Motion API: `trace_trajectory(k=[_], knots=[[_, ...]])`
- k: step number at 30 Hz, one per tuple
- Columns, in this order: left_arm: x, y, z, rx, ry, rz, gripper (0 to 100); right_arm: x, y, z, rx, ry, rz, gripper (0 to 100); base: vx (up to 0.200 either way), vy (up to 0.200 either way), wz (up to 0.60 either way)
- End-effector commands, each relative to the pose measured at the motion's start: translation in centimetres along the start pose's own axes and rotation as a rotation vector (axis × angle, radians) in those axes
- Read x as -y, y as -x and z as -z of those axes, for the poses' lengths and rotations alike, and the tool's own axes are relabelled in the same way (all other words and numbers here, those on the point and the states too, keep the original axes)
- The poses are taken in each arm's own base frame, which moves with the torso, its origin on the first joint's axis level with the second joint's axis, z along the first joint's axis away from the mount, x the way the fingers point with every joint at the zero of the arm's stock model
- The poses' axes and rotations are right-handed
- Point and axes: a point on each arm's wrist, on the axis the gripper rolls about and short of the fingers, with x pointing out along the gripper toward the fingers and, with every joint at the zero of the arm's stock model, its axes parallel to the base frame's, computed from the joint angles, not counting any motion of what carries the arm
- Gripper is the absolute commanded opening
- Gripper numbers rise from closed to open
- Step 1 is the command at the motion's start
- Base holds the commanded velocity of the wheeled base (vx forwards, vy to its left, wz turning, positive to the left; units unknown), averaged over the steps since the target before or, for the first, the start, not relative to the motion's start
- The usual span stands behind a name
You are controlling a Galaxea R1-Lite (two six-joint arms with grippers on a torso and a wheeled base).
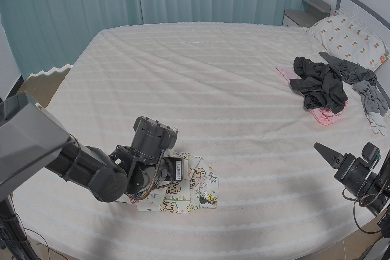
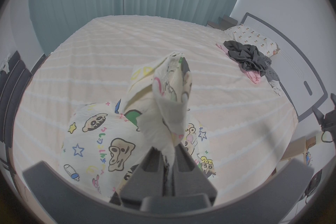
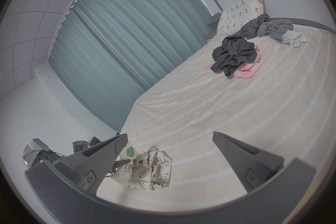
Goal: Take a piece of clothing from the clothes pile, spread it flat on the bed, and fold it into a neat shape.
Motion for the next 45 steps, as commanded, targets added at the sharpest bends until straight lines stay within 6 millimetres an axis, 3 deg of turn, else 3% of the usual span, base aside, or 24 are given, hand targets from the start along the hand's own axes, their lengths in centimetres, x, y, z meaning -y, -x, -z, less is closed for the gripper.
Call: trace_trajectory(k=[1,5,6,9,19,20,24,27,31,36,45], knots=[[0.4,-1.3,0.8,-0.018,-0.007,0.000,0,0.2,0.3,0.3,-0.014,0.001,0.011,100,0.000,0.000,0.00],[0.8,-1.2,0.8,-0.013,-0.001,0.012,0,0.3,0.2,0.3,-0.015,0.001,0.012,100,0.000,0.000,0.00],[0.8,-1.2,0.8,-0.013,-0.001,0.012,100,0.3,0.2,0.3,-0.015,0.001,0.012,100,0.000,0.000,0.00],[1.9,-1.3,0.1,0.011,0.056,0.034,100,0.3,0.2,0.3,-0.015,0.001,0.012,100,0.000,0.000,0.00],[1.2,-0.1,-1.2,0.047,0.089,0.039,100,0.3,0.2,0.3,-0.015,0.001,0.012,100,0.000,0.000,0.00],[-1.0,2.0,-1.9,0.067,0.147,0.022,100,0.3,0.3,0.3,-0.015,0.001,0.012,100,0.000,0.000,0.00],[-3.9,5.0,-1.5,0.053,0.240,0.054,100,0.3,0.2,0.4,-0.020,0.001,0.011,100,0.000,0.000,0.00],[-6.6,7.9,0.1,0.007,0.306,0.108,100,0.3,0.1,0.5,-0.031,0.003,0.014,100,0.000,0.000,0.00],[-8.2,9.6,2.4,-0.024,0.353,0.194,100,0.4,0.1,0.6,-0.042,0.002,0.023,100,0.000,0.000,0.00],[-8.6,9.8,3.7,0.005,0.406,0.291,100,0.4,0.2,0.7,-0.052,0.004,0.030,100,0.000,0.000,0.00],[-8.5,7.3,5.0,-0.069,0.399,0.302,100,0.6,0.1,1.0,-0.078,0.005,0.043,100,0.000,0.044,0.00]])
